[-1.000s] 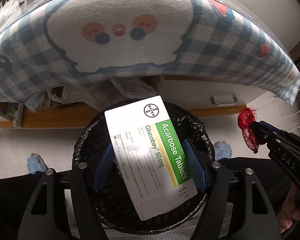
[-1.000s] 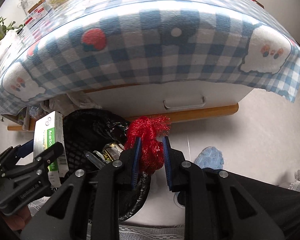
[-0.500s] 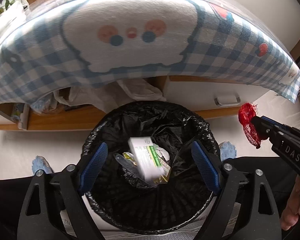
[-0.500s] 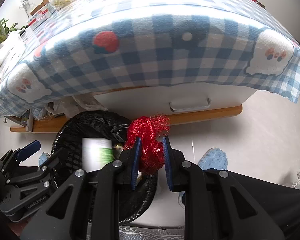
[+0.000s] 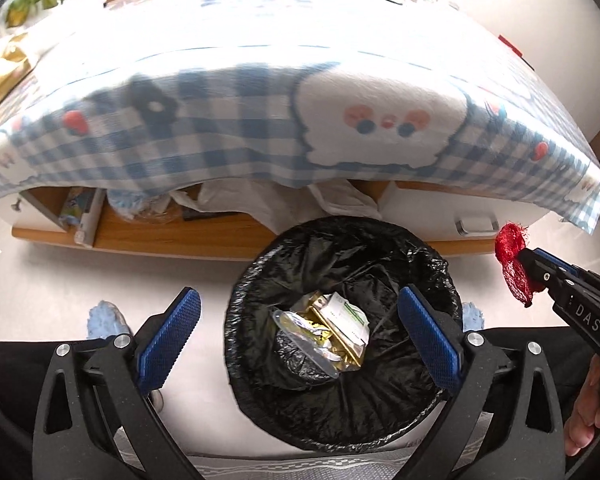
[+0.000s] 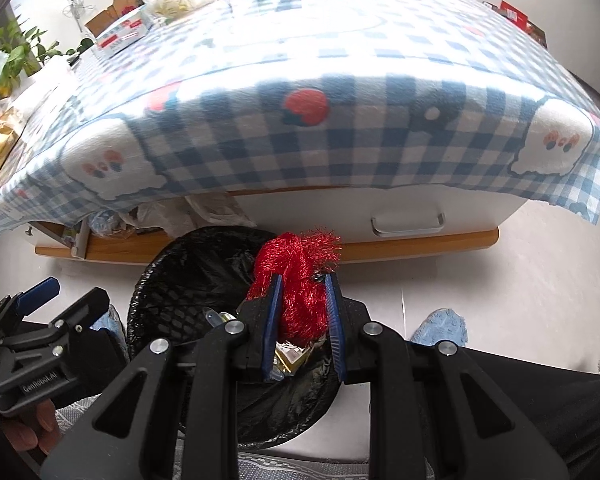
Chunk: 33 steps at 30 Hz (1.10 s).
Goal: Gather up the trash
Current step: 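Lower the right tool into the bin and release the red tinsel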
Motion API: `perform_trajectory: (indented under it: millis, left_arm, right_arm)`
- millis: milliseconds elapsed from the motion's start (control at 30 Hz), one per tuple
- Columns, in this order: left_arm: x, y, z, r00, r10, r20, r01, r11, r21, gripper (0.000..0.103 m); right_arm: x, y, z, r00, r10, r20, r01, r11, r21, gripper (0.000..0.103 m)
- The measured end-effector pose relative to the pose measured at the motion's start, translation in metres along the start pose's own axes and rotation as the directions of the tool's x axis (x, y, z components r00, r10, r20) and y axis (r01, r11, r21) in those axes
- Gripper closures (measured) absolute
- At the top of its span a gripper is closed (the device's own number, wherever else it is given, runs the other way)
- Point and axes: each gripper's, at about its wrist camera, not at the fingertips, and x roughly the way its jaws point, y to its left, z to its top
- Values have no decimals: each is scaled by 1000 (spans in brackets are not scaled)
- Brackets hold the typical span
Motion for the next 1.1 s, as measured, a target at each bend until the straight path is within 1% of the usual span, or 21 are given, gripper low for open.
perform_trajectory:
  millis: [267, 433, 600, 700, 900, 1100]
  left_arm:
    - [-16, 25, -4, 1000, 14, 28, -13, 999, -36, 6]
    - [-17, 41, -6, 1000, 21, 24, -19, 998, -61, 6]
    - [-15, 55, -8, 999, 41, 12, -40, 997, -68, 6]
    - [-16, 65, -9, 999, 35, 5, -35, 996, -86, 6]
    - [-17, 77, -11, 999, 49, 9, -48, 995, -91, 6]
    - [-13, 85, -13, 998, 64, 0, -64, 993, -99, 6]
  right_arm:
    - [-8, 23, -4, 1000, 19, 15, -18, 999, -34, 82]
    - [-7, 46, -7, 999, 30, 13, -29, 997, -65, 82]
    - [1, 71, -12, 999, 36, -4, -36, 994, -101, 81]
    - [7, 83, -13, 999, 39, -16, -41, 992, -117, 81]
    - [19, 101, -15, 998, 44, -40, -49, 990, -131, 81]
    - [26, 115, -15, 997, 49, -51, -56, 988, -143, 75]
